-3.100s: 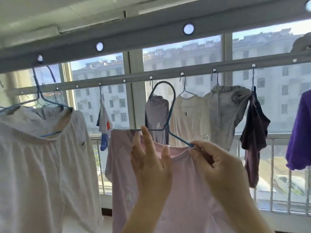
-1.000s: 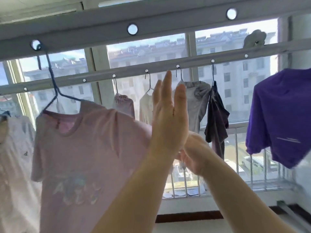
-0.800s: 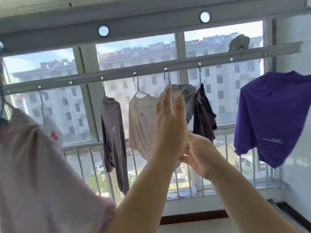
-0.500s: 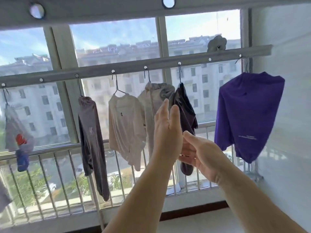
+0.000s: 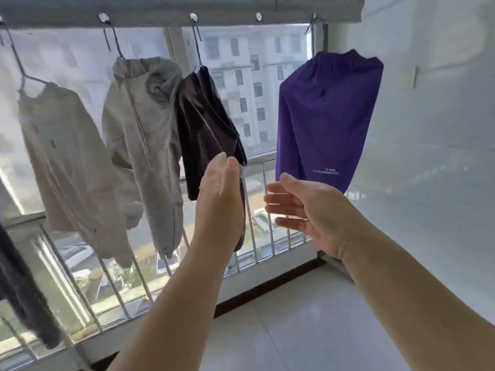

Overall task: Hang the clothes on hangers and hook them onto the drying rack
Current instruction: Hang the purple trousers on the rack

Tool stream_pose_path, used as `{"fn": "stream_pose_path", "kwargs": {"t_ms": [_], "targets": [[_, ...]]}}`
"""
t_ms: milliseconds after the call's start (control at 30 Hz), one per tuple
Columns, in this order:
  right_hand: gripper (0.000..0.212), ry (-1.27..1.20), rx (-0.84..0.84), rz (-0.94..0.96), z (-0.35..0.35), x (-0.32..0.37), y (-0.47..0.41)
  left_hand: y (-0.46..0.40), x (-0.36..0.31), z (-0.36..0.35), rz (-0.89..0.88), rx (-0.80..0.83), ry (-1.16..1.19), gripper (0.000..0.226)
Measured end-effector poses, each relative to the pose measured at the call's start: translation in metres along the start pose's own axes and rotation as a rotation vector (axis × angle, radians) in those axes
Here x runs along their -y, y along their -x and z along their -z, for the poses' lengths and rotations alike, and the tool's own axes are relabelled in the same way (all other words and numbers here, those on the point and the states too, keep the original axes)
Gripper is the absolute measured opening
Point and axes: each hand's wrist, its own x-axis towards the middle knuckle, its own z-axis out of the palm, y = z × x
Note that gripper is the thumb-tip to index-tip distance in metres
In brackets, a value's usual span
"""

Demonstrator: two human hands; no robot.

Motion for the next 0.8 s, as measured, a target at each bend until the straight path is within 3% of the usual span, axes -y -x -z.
{"fn": "stream_pose_path", "kwargs": {"t_ms": [133, 267, 400, 533, 633, 800], "targets": [[0.029, 0.052, -0.114, -0.018, 0.019, -0.028, -0.060, -0.035, 0.053, -0.033, 0.054, 0.098, 0.092, 0.025], [0.030, 0.076, -0.239, -0.048, 0.031, -0.037, -0.131, -0.104, 0.095, -0.063, 0.123, 0.169, 0.107, 0.028], [0.026, 0.112, -0.326, -0.042, 0.040, -0.029, -0.192, -0.169, 0.113, -0.084, 0.082, 0.239, 0.129, 0.028], [0.027, 0.198, -0.404, 0.019, 0.059, -0.014, -0.237, -0.229, 0.130, -0.108, 0.083, 0.286, 0.206, 0.013], [0.025, 0.291, -0.478, 0.065, 0.076, 0.001, -0.258, -0.255, 0.134, -0.127, 0.073, 0.336, 0.211, 0.035], [0.013, 0.502, -0.641, 0.226, 0.112, 0.040, -0.299, -0.287, 0.132, -0.162, 0.016, 0.372, 0.206, 0.041]]}}
